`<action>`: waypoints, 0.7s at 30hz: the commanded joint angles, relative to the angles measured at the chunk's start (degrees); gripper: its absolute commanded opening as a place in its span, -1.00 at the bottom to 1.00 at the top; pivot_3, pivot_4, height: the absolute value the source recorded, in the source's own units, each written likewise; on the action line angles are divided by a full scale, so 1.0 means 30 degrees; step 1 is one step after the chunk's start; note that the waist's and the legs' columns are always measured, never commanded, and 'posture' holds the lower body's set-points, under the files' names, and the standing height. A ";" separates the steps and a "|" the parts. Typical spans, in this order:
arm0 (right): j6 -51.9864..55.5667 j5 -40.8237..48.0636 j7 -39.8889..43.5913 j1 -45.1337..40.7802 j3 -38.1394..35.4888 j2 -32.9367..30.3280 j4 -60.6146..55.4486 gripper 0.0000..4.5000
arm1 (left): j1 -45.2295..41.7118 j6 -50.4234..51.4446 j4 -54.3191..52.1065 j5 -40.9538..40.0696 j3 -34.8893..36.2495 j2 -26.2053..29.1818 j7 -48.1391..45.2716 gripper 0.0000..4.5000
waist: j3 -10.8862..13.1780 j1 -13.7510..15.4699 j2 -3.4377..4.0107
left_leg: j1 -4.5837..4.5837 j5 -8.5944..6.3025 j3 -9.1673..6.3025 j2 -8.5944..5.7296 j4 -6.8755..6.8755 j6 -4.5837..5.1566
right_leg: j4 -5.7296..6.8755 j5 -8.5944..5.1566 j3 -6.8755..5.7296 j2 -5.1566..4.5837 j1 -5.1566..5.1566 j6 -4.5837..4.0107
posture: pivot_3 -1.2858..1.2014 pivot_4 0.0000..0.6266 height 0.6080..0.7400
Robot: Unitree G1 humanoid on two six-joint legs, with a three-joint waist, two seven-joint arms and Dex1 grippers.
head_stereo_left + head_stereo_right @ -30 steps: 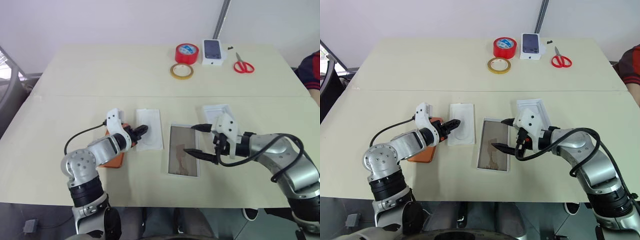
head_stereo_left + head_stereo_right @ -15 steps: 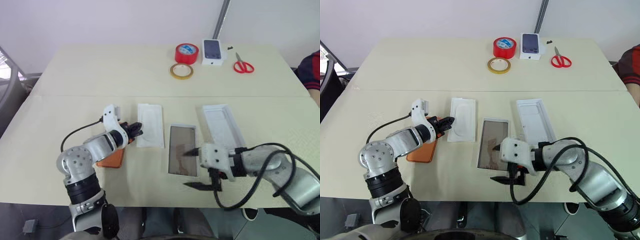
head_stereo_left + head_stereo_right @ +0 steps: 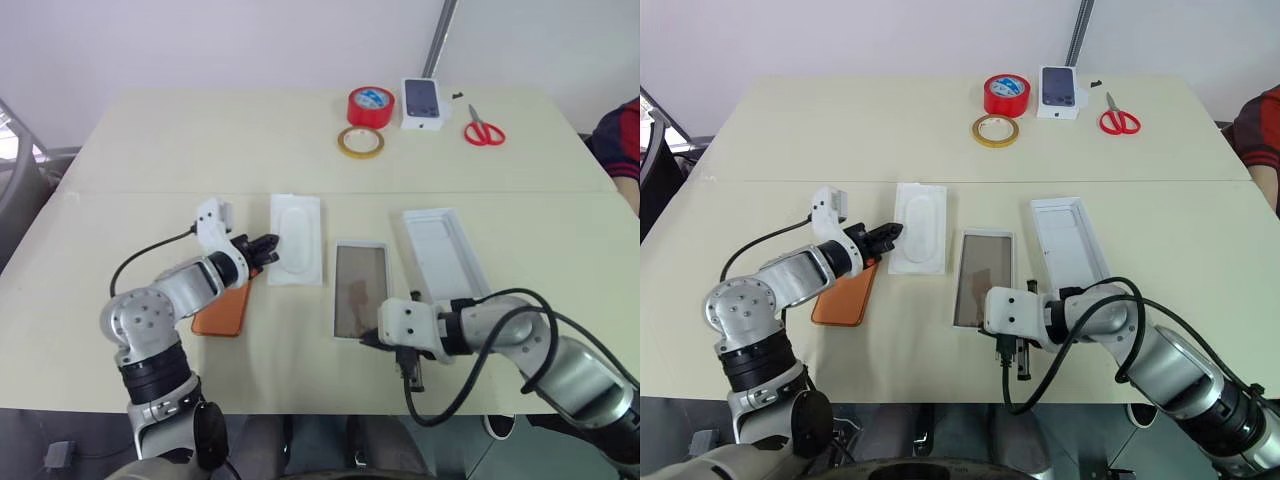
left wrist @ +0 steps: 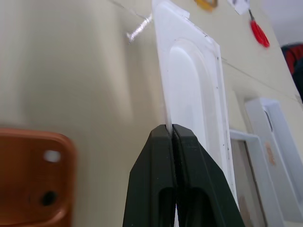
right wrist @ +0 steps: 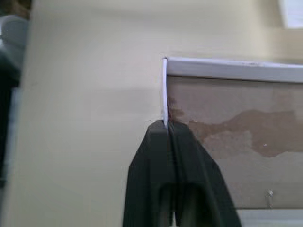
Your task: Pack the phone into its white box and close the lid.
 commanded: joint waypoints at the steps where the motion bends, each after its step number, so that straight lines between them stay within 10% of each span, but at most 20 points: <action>1: -0.1553 -0.0701 0.0211 -0.0942 0.0111 0.0629 0.0993 -0.99 | -0.0437 -0.0594 -0.0208 -0.0571 0.0392 0.0319 -0.0191 -1.00 | -0.0001 0.0018 -0.0010 | -0.0001 0.0000 -0.0001 0.0000 0.0001 0.0000 | 0.0000 0.0000 0.0000 -0.0002 0.0001 0.0000 | 0.03 -0.52 1.00; 16: -0.4049 -0.1964 0.0817 -0.2874 -0.0563 0.2846 0.5200 -0.99 | -0.0348 -0.0501 -0.0685 -0.1620 0.0666 0.0298 0.0532 -1.00 | -0.0008 0.0003 -0.0046 | -0.0007 0.0004 -0.0001 0.0000 0.0004 -0.0007 | 0.0001 0.0000 -0.0004 -0.0011 -0.0007 0.0000 | 0.03 -0.52 1.00; 21: -0.1372 0.0305 0.2015 -0.1736 -0.1999 0.1821 0.2389 -0.17 | -0.0064 -0.0411 -0.0718 -0.1878 0.0414 0.0429 0.0572 -1.00 | -0.0008 0.0017 -0.0046 | -0.0007 0.0003 -0.0003 0.0001 0.0000 -0.0006 | 0.0000 0.0000 -0.0004 -0.0014 -0.0003 0.0000 | 0.03 -0.52 1.00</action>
